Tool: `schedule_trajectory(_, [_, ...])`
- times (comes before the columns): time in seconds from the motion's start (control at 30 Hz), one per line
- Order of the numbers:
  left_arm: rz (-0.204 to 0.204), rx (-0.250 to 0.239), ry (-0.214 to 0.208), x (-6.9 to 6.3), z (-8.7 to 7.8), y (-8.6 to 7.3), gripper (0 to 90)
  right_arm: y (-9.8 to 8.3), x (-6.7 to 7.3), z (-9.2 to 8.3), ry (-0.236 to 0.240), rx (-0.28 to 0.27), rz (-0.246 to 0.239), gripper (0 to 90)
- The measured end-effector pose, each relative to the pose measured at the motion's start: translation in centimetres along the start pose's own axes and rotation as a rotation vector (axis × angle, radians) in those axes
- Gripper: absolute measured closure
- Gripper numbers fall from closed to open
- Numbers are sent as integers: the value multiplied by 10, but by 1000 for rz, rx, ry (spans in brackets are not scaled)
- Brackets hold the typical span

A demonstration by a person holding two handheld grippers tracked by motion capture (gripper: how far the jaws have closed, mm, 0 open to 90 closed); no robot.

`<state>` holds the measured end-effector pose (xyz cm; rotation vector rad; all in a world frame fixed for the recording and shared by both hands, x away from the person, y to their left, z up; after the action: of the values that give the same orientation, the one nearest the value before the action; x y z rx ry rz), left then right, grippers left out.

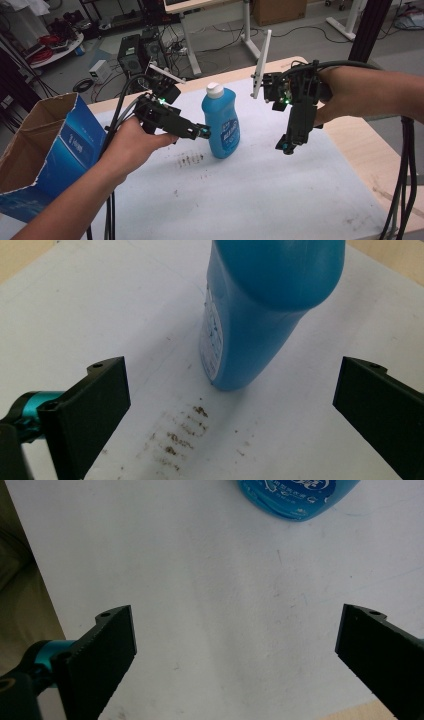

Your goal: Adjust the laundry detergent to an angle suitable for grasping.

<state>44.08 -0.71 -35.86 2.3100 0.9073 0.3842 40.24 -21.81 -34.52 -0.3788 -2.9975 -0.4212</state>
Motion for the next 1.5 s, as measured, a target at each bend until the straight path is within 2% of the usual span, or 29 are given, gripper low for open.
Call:
schedule_trajectory(0.23, [-26,-15,14,-7,7,5,17,-1,-1,1,1,1,1,20])
schedule_trajectory(0.33, [-11,-11,8,-12,10,6,17,0,-1,1,2,-3,2,20])
schedule_trajectory(0.57, [-16,-17,6,-16,17,11,17,-1,-2,2,5,-4,-1,20])
schedule_trajectory(0.77, [-2,-8,-2,-21,28,16,17,-2,-3,1,7,-5,5,20])
schedule_trajectory(1.1, [25,-17,41,-23,44,18,37,-3,-7,1,9,-17,5,20])
schedule_trajectory(1.37, [27,-24,54,-21,50,17,37,-5,-10,2,9,-17,8,20])
schedule_trajectory(1.43, [27,-37,51,-22,52,17,82,-5,-10,2,8,-18,10,20])
schedule_trajectory(1.5, [31,-31,55,-23,53,17,83,-5,-11,2,11,-18,7,20])
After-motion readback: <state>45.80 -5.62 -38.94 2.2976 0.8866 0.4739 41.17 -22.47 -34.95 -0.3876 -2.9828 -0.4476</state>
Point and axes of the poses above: each handheld gripper's, and its own axes: z roughly forward along the jaws, y roughly out of its top, x roughly to its left, the point moved 5 cm from there along z, roughly forward along the jaws, and after that the axes turned 9 degrees about y, right-handed, at the moved point
